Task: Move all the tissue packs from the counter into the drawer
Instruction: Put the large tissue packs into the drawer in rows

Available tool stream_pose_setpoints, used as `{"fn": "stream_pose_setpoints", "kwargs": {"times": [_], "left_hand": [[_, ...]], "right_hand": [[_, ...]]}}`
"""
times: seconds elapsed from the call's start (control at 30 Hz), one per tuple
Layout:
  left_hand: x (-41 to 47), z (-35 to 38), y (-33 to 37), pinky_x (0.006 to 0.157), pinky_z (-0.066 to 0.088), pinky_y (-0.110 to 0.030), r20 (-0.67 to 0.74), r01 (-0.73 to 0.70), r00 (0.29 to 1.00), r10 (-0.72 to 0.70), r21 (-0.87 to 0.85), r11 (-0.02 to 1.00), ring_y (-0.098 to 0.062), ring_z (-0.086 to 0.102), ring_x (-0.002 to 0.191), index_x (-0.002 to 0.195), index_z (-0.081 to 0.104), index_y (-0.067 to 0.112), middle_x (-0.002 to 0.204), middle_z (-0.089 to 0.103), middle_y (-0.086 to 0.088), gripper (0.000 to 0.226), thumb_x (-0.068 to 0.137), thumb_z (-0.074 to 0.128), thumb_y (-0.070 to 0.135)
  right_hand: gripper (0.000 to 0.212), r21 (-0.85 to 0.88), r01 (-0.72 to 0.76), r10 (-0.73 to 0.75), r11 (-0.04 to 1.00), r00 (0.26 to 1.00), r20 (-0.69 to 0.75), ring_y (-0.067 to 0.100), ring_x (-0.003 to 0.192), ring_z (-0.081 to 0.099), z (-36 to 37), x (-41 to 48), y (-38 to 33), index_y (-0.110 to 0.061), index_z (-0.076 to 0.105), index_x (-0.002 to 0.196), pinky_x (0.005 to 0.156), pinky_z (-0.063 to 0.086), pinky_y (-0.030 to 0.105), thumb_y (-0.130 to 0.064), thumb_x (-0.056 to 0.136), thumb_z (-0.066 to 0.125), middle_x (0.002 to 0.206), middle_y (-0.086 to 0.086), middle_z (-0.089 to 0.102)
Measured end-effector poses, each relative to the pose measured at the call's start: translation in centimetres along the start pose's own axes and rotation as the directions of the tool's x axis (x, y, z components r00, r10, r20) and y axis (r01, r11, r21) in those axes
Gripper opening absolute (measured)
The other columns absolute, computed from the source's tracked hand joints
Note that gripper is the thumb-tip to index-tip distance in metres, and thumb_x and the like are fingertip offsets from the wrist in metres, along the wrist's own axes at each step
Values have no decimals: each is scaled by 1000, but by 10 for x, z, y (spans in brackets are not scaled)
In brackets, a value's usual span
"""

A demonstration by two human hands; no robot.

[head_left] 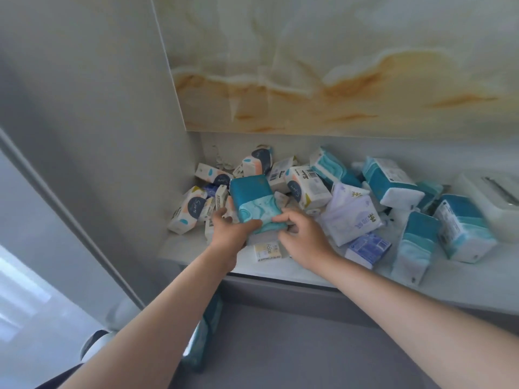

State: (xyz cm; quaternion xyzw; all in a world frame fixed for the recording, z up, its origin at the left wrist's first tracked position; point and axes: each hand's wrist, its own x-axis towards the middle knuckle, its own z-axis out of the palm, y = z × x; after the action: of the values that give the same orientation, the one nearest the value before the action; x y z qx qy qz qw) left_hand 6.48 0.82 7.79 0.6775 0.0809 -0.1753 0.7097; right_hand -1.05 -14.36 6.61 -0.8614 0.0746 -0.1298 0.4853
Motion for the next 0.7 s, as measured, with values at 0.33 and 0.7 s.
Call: {"fn": "stream_pose_setpoints", "kwargs": {"times": [0.33, 0.7], "left_hand": [[-82, -98, -25, 74, 59, -35, 343, -184, 939, 33, 415, 891, -21, 72, 90, 151, 11, 50, 126, 53, -3, 113, 77, 66, -16], [-106, -163, -55, 65, 53, -29, 274, -156, 960, -58, 697, 700, -13, 62, 75, 107, 52, 28, 94, 66, -4, 45, 71, 78, 29]], "right_hand": [[97, 80, -182, 158, 980, 957, 242, 21, 91, 63, 29, -57, -33, -47, 0, 149, 63, 50, 27, -26, 83, 68, 119, -20, 43], [85, -169, -58, 120, 984, 914, 388, 15, 116, 56, 93, -100, -35, -37, 36, 146, 90, 53, 30, -20, 73, 76, 139, -12, 52]]}}
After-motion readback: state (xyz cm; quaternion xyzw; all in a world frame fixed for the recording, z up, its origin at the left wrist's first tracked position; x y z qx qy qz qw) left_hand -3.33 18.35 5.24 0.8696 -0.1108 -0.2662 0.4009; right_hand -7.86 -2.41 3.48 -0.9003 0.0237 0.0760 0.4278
